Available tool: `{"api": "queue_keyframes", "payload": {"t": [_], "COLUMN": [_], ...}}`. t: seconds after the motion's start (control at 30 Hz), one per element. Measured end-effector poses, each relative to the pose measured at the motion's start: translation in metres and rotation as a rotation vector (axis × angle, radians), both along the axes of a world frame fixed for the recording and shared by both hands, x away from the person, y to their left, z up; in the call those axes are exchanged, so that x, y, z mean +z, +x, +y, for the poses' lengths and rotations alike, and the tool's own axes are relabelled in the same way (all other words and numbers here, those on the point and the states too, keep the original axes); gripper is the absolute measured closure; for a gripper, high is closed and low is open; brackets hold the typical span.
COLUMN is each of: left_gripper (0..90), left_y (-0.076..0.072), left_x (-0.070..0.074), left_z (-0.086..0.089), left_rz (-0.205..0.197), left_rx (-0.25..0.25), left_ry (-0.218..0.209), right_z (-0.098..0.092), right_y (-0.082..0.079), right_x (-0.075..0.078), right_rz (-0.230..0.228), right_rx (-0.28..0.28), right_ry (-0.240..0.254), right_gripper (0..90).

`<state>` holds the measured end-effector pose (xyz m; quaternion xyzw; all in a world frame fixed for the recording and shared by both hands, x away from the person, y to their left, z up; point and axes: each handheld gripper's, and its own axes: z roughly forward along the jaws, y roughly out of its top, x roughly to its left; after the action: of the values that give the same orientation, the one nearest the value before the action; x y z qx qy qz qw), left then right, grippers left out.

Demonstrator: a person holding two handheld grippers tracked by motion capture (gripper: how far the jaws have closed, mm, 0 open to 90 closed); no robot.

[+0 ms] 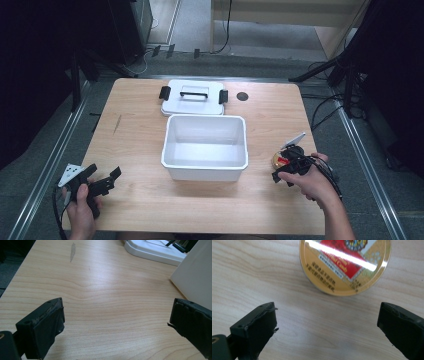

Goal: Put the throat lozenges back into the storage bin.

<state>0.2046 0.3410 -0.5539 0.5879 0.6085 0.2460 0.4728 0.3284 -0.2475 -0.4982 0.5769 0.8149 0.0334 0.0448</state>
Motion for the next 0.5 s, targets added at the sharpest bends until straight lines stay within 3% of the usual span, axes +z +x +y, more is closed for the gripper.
{"api": "queue_keyframes", "payload": {"t": [0.33,0.5], "left_gripper": [0.3,0.3], "left_y": [0.000,0.000], "left_x": [0.000,0.000], "left_z": [0.000,0.000], "left_rz": [0.001,0.001], "left_rx": [0.000,-0.001], "left_ry": [0.000,-0.001], "right_z": [0.006,0.009], "right_y": [0.023,0.033], "right_x": [0.003,0.000], "right_rz": [0.001,-0.001], "right_rx": [-0.062,-0.088], "right_ry": [0.026,0.001], "right_gripper": [2.6,3.2]}}
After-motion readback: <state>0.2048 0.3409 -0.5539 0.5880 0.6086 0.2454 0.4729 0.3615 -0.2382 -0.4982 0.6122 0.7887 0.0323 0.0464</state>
